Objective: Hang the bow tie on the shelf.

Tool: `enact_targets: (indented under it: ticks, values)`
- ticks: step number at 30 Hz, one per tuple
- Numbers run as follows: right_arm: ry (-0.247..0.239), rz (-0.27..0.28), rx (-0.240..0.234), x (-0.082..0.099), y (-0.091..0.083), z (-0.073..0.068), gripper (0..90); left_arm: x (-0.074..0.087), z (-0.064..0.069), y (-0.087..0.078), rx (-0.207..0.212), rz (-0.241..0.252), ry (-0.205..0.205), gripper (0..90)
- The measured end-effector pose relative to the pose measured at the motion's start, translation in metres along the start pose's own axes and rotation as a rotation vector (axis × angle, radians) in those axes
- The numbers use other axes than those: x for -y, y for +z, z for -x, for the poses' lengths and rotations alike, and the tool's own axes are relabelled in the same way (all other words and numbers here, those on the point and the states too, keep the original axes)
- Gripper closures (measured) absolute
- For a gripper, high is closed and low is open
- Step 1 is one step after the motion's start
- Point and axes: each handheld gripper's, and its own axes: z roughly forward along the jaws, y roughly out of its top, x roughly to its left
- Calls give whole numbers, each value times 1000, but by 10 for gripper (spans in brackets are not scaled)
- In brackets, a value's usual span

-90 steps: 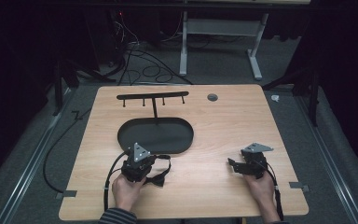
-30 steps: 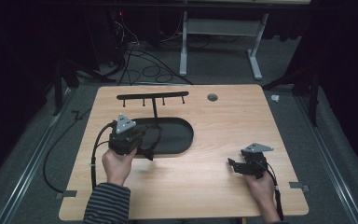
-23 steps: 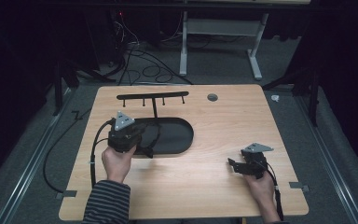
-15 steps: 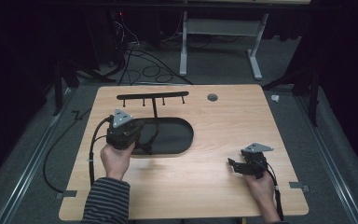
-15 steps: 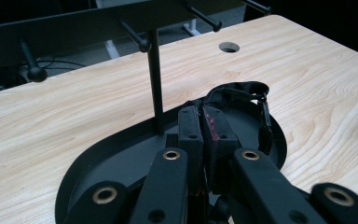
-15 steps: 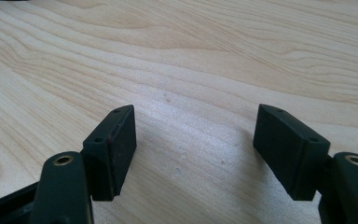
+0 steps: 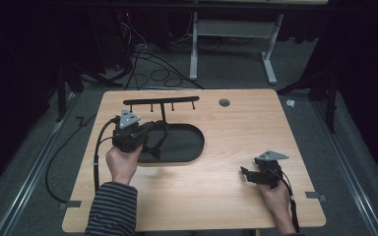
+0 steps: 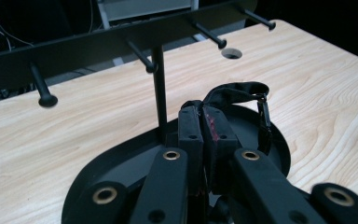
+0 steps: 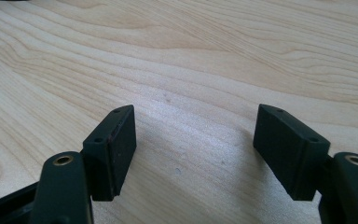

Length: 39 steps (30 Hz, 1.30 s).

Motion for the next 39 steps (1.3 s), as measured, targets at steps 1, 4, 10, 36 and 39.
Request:
enact_targets:
  ticks: [1, 4, 10, 36, 39]
  values:
    - [1, -1, 0, 0, 0, 0, 314, 0, 0, 0, 0, 0, 0, 869]
    - [0, 0, -1, 0, 0, 0, 314, -4, -2, 1, -5, -1, 2, 869]
    - [0, 0, -1, 0, 0, 0, 314, -10, -4, 3, -10, 5, -2, 869]
    - [-6, -2, 2, 0, 0, -1, 313, -28, -24, 19, -94, -7, -7, 868]
    - [-7, -1, 2, 0, 0, -1, 313, -28, -28, 23, -108, -15, -13, 866]
